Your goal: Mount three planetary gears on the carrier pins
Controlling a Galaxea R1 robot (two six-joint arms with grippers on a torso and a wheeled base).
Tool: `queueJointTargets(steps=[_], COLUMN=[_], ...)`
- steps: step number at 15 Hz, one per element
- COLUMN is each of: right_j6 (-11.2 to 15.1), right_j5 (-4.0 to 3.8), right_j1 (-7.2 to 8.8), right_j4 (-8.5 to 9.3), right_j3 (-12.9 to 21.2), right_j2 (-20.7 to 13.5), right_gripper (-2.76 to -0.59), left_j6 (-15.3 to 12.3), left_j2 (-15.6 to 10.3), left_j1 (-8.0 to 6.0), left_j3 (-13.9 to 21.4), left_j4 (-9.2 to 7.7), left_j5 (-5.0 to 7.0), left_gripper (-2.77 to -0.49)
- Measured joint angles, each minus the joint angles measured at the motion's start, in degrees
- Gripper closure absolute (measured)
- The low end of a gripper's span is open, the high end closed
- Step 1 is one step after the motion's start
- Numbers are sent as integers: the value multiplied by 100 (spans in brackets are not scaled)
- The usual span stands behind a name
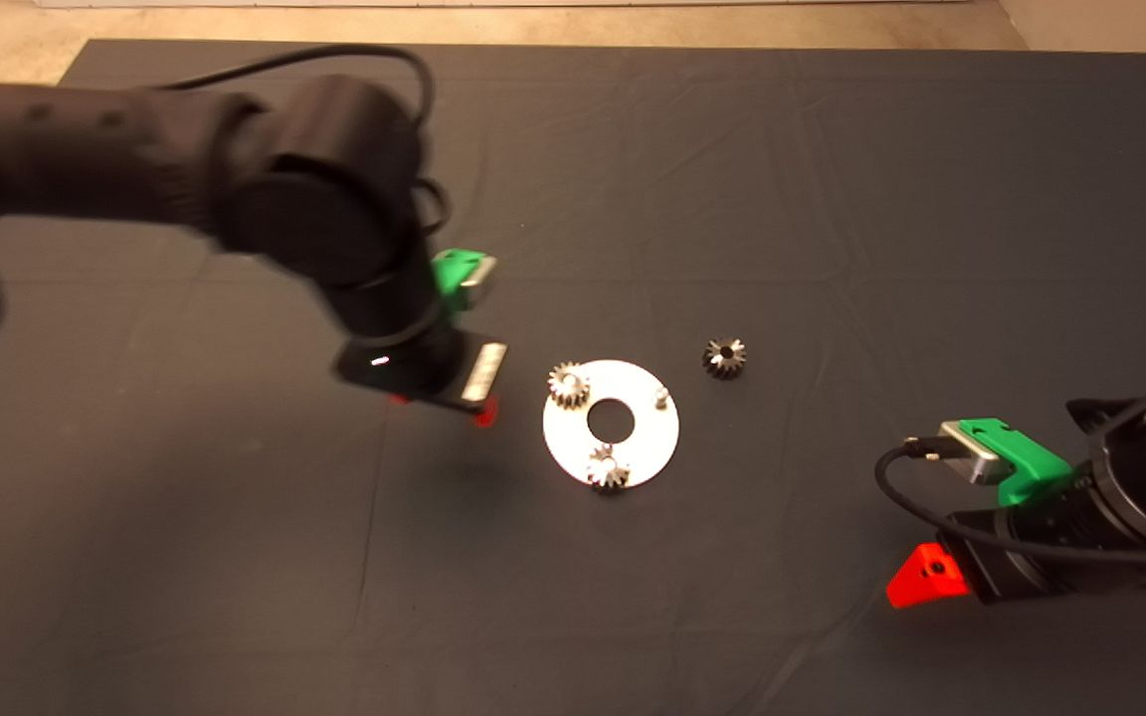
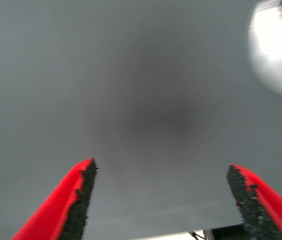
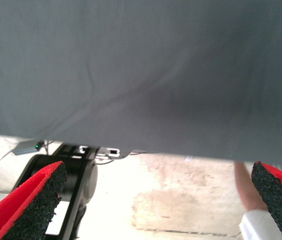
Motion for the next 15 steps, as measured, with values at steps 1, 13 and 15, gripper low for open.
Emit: queueJointTargets(steps=[1,13,15], right_j6=[-356,-3789,-3853], right_j5=[3,11,41], right_j1=[0,-2,5], right_j4=[-5,-44,-46], right_j3=[-270,-3802,-4241], right_j2=[42,1476,1792], right_gripper=[-276,-276,-276], left_j6=[-159,-1405,-1426], left_j2=[-499,-1966,-1801], left_j1=[0,-107,-107], left_j3=[375,2329,2340], left_j4=[-22,-711,-772], left_j5=[28,21,18], left_gripper=[-189,-233,-233])
